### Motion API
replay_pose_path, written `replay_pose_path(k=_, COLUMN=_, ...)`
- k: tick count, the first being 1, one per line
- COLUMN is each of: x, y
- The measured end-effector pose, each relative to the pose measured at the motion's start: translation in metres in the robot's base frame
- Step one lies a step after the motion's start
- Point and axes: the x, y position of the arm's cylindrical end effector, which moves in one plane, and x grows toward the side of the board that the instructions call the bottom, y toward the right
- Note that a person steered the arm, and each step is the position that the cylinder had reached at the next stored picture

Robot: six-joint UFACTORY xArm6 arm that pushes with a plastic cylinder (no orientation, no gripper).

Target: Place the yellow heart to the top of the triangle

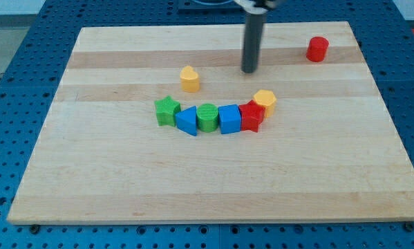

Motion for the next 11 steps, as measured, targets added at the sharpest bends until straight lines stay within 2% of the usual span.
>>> replay_pose_path(k=1, x=-0.006, y=-0.023)
replay_pose_path(k=2, x=-0.021, y=-0.069)
replay_pose_path(k=4, x=-0.021, y=-0.089)
replay_pose_path(k=5, x=0.018, y=-0.091)
replay_pose_path(k=7, x=0.019, y=-0.094)
replay_pose_path(k=8, x=0.052, y=-0.094)
replay_pose_path(k=11, x=0.067, y=-0.094)
